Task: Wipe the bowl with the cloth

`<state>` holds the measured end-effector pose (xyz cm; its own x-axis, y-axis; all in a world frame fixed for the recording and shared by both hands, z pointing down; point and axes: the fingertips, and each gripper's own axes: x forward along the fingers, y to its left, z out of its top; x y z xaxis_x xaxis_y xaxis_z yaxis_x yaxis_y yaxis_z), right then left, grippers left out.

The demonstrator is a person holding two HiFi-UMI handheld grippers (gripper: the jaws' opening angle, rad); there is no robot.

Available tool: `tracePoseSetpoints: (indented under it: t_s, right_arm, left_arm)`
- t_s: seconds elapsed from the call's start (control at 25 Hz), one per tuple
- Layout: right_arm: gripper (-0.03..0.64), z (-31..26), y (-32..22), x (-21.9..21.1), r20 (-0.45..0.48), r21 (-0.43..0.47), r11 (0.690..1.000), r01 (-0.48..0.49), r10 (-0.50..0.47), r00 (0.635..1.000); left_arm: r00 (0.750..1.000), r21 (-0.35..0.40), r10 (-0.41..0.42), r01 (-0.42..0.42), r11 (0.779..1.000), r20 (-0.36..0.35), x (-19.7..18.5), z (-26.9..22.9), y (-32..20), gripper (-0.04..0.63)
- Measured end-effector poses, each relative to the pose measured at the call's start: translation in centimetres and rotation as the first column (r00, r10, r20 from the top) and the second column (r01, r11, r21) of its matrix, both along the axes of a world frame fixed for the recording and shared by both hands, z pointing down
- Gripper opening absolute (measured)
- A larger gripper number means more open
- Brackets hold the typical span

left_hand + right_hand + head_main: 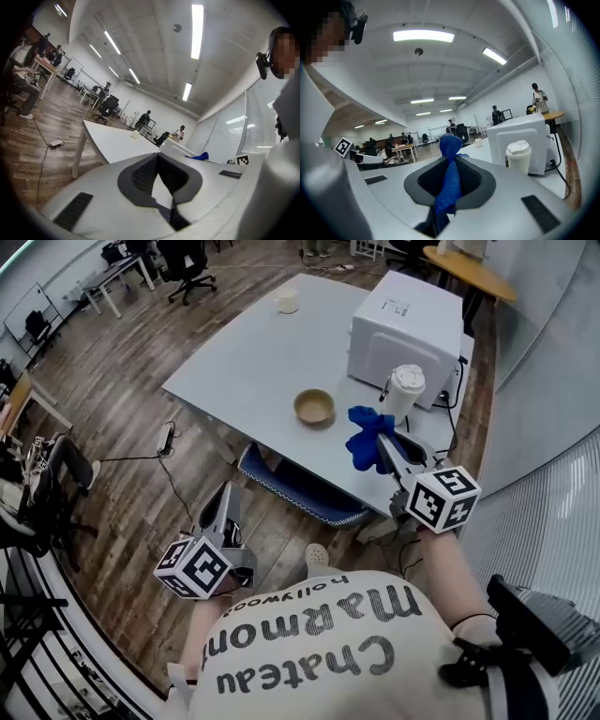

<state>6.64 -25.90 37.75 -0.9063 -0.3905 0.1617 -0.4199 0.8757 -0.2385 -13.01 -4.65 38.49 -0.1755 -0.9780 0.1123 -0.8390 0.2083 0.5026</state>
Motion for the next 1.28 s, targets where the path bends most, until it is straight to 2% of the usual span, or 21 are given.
tracePoseSetpoints:
  t_s: [0.28, 0.4, 0.56, 0.64, 0.72, 0.84, 0.96, 1.08, 1.16, 1.28]
  right_arm:
    - [0.038, -0.8, -5.2, -5.7, 0.015, -0.023, 1.000, 0.020, -0.019, 1.000]
    - [0.038, 0.0, -7.4, -7.0, 0.029, -0.044, 0.999, 0.024, -0.023, 0.999]
    - [0.038, 0.8, -9.1, -8.4, 0.064, -0.074, 0.997, 0.030, -0.026, 0.998]
    - [0.038, 1.1, -9.3, -8.9, 0.073, -0.077, 0.997, 0.031, -0.026, 0.997]
    - [0.038, 1.5, -9.5, -9.1, 0.079, -0.082, 0.996, 0.029, -0.022, 0.997]
    - [0.038, 2.4, -10.5, -9.6, 0.065, -0.080, 0.996, 0.030, -0.025, 0.998]
    - [0.038, 4.1, -11.0, -10.7, 0.039, -0.095, 0.995, 0.036, -0.032, 0.999]
    - [0.040, 5.3, -11.3, -11.8, 0.020, -0.095, 0.994, 0.047, -0.046, 0.999]
    - [0.038, 5.7, -11.7, -12.5, 0.018, -0.083, 0.995, 0.053, -0.052, 0.998]
    - [0.038, 6.3, -12.7, -13.0, 0.024, -0.088, 0.995, 0.045, -0.043, 0.999]
  left_arm:
    - [0.999, 0.020, -0.006, 0.006, 1.000, 0.033, -4.5, -1.1, -5.6, 0.008]
    - [0.999, -0.004, 0.008, -0.008, 1.000, 0.037, -5.5, 0.1, -8.7, 0.008]
    - [0.999, -0.063, 0.050, -0.049, 0.997, 0.009, -6.0, 2.3, -12.3, 0.008]
    - [0.997, -0.068, 0.081, -0.081, 0.994, 0.001, -5.9, 2.8, -13.9, 0.015]
    - [0.993, -0.060, 0.114, -0.114, 0.992, -0.004, -5.7, 3.2, -15.5, 0.043]
    - [0.987, -0.105, 0.160, -0.160, 0.981, -0.015, -5.2, 5.3, -18.7, 0.169]
    - [0.979, -0.231, 0.200, -0.204, 0.951, -0.040, -5.4, 9.1, -22.1, 0.177]
    - [0.969, -0.342, 0.229, -0.248, 0.907, -0.094, -5.9, 13.0, -25.1, 0.181]
    - [0.966, -0.409, 0.233, -0.257, 0.875, -0.109, -6.5, 15.4, -26.7, 0.207]
    - [0.962, -0.485, 0.233, -0.273, 0.831, -0.142, -6.8, 18.5, -28.5, 0.209]
